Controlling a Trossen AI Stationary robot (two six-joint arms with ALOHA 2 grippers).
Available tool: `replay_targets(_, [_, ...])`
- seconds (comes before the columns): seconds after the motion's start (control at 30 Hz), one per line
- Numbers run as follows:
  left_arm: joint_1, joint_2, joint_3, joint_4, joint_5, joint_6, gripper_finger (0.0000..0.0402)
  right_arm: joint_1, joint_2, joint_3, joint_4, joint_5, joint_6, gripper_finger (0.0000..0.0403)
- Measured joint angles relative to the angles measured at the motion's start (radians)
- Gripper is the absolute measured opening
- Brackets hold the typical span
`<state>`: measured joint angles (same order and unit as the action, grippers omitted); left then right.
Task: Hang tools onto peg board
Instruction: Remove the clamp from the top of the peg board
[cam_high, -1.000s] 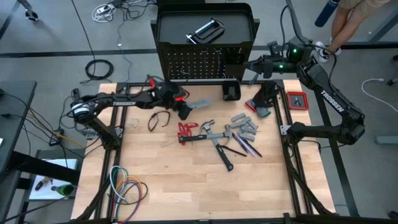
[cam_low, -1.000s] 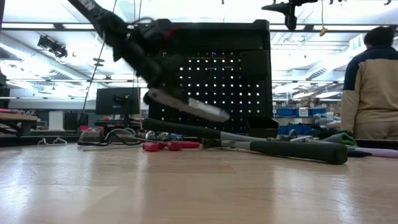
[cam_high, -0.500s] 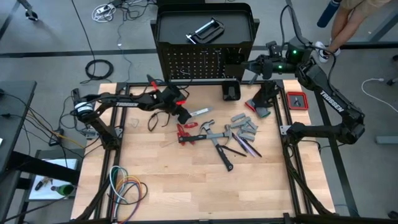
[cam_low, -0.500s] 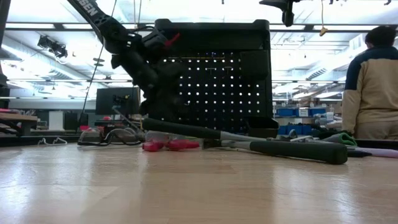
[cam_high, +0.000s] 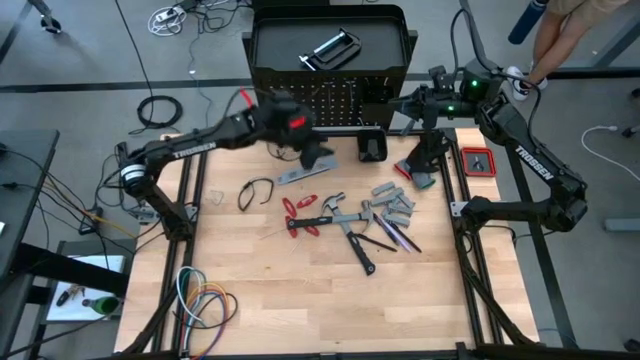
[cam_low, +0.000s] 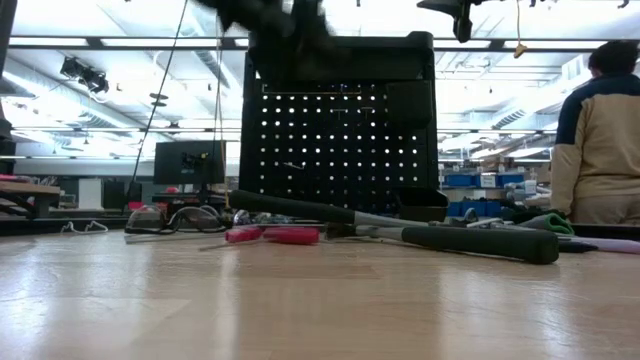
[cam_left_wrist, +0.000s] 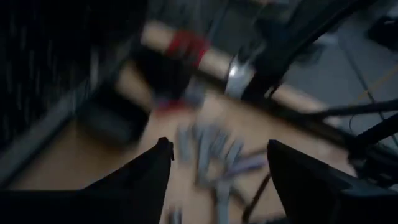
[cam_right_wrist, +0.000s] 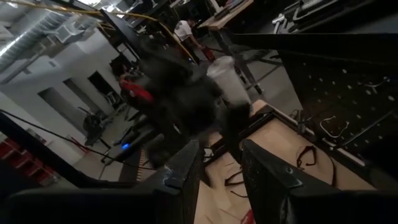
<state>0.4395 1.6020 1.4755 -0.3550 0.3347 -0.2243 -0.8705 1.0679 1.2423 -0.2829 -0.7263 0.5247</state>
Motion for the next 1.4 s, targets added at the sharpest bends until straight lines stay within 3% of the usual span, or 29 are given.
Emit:
replay_targets(0.1, [-0.017, -0.001, 0.149, 0.002, -0.045, 0.064, 0.0247, 0.0, 0.0, 0.0, -0.008, 0.0, -0.01, 0.0122])
replay_targets(0.33, [0.008, 0.072, 0.432, -0.029, -0.093, 0.057, 0.0209, 0.0, 0.0, 0.0, -0.011, 0.0, -0.041, 0.0119])
replay_targets(0.57, [0.068, 0.219, 0.713, -0.123, -0.371, 0.144, 0.019, 0.001, 0.0, 0.0, -0.013, 0.0, -0.048, 0.0119])
replay_targets(0.73, [0.133, 0.307, 0.858, -0.138, -0.442, 0.171, 0.019, 0.014, -0.001, 0.0, -0.021, 0.0, -0.031, 0.0119])
replay_targets(0.93, [0.221, 0.365, 0.874, -0.117, -0.415, 0.111, 0.019, 0.049, -0.002, 0.0, -0.021, 0.0, -0.022, 0.0119])
replay_targets(1.27, [0.266, 0.396, 0.871, -0.045, -0.349, 0.146, 0.0188, 0.072, -0.002, 0.0, -0.02, 0.032, -0.024, 0.0119])
replay_targets(1.4, [0.291, 0.406, 0.872, -0.087, -0.26, 0.143, 0.0188, 0.072, -0.002, 0.0, -0.019, 0.037, -0.027, 0.0119])
